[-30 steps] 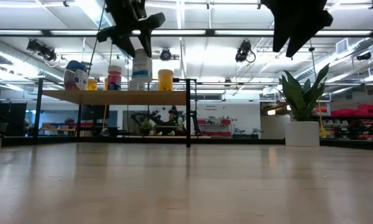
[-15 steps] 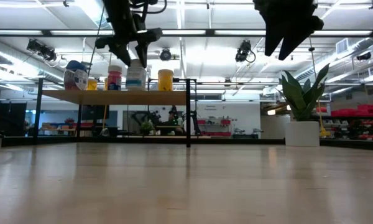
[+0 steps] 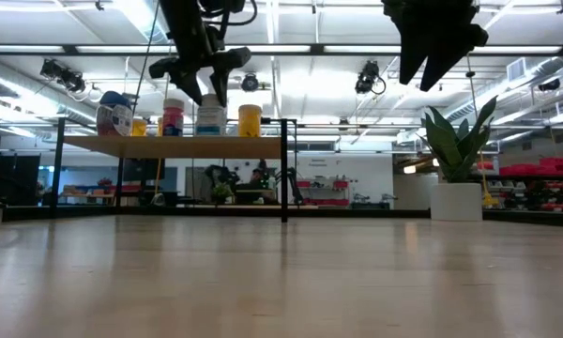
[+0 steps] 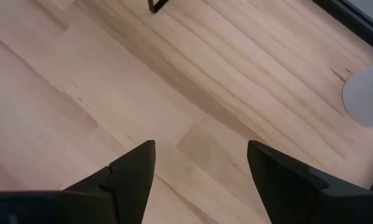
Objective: Pick and place medicine bottles onto shelf by color
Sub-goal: Put the white and blue pill bottle on the shelf, then return to Home Position
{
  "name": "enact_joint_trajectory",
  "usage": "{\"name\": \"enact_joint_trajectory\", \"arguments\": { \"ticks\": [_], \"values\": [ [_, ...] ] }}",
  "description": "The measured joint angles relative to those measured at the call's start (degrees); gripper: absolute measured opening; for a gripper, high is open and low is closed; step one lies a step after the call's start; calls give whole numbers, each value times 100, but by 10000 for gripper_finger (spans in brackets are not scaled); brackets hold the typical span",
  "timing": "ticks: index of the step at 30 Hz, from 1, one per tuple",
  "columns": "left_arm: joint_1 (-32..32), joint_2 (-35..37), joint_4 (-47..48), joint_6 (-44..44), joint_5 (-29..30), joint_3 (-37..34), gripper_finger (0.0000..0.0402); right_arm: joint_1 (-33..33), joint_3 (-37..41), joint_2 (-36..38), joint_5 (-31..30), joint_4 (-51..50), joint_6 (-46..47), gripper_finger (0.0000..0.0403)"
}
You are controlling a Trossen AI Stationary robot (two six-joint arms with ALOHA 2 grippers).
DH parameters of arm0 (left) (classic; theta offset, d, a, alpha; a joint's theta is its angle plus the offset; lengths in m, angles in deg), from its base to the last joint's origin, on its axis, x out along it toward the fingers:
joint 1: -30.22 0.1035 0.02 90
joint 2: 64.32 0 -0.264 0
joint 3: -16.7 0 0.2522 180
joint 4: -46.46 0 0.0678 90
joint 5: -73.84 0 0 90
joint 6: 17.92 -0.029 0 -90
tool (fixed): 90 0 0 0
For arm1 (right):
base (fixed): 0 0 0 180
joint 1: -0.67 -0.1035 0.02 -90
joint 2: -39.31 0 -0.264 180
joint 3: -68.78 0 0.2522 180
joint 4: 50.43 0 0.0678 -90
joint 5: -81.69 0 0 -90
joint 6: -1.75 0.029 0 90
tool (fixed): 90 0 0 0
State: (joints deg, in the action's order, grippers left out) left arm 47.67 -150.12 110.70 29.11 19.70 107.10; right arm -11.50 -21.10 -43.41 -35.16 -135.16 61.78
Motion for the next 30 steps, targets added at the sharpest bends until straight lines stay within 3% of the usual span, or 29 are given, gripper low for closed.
{"name": "enact_joint_trajectory", "arguments": {
  "ticks": [19,24,30],
  "values": [
    [-72,137,-61,-276,-244,-13,330,0,0,0,31,-2,-87,262],
    [-199,265,350,-275,-237,599,338,-2,4,122,-60,3,-244,262],
    [-738,271,1220,-373,-302,1821,313,-276,3,642,-406,419,-1069,255]
  ]
}}
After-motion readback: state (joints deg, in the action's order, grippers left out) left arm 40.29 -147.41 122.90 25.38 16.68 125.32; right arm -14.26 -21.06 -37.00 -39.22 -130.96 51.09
